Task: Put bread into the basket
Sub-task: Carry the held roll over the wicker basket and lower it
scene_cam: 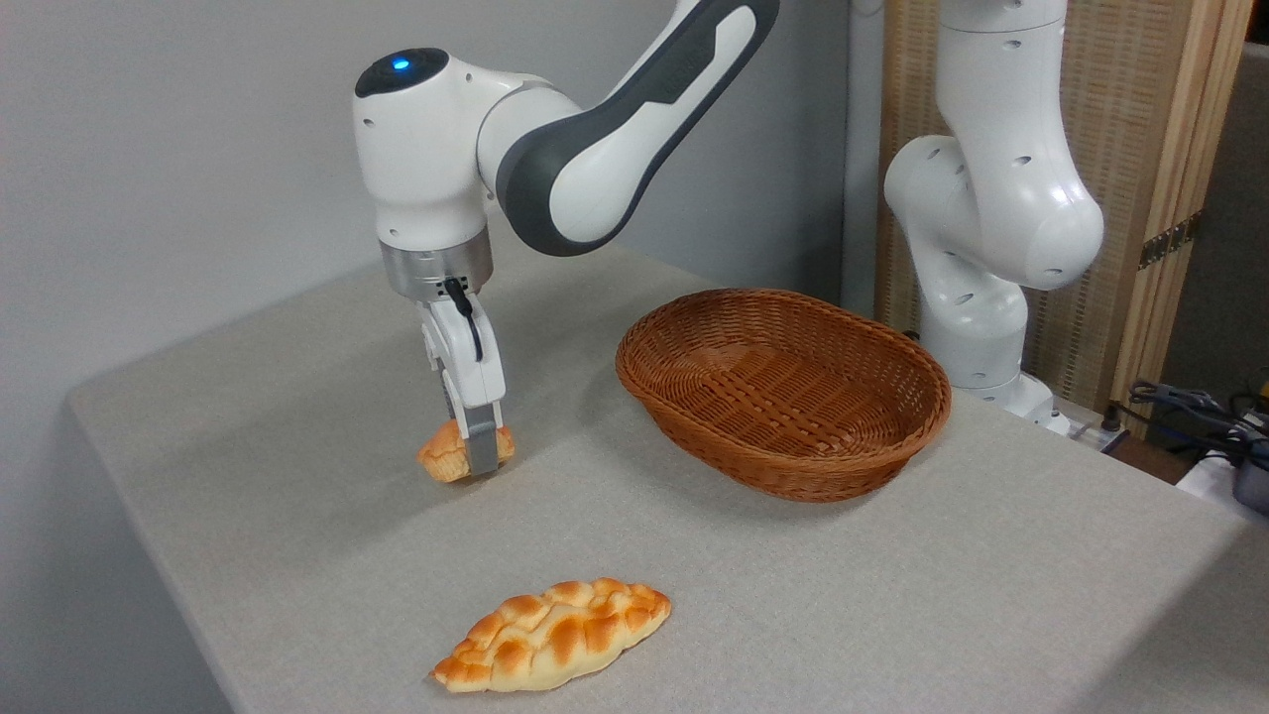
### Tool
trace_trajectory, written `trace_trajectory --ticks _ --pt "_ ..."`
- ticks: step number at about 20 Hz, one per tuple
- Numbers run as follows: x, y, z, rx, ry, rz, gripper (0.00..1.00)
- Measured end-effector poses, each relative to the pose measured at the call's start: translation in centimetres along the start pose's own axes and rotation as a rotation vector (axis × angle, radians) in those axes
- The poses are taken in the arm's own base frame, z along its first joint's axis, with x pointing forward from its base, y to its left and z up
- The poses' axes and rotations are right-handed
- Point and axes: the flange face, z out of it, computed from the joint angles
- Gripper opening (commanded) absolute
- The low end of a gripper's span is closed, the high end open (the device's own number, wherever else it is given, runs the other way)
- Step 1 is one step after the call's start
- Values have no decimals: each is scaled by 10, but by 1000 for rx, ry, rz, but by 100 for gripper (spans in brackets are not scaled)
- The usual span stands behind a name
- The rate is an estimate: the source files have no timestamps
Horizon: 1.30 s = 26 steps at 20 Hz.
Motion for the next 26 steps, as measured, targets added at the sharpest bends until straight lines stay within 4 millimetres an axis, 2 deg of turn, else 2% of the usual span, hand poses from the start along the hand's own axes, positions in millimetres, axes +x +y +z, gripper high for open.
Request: trace_trajectory --ticks 3,9,12,14,16,19,23,26 --pt "-1 5 -16 -1 1 6 32" --pt "-16 34 -93 -43 -32 23 32" --pt "-33 47 -117 -92 -75 18 33" --pt "-49 55 -119 -160 -136 8 34" --pt "-64 59 -122 -222 -187 0 42" --pt "-82 64 -119 -297 -262 5 100" --pt "-96 69 -88 -364 -357 51 100" --pt "-93 71 -67 -402 -390 83 100"
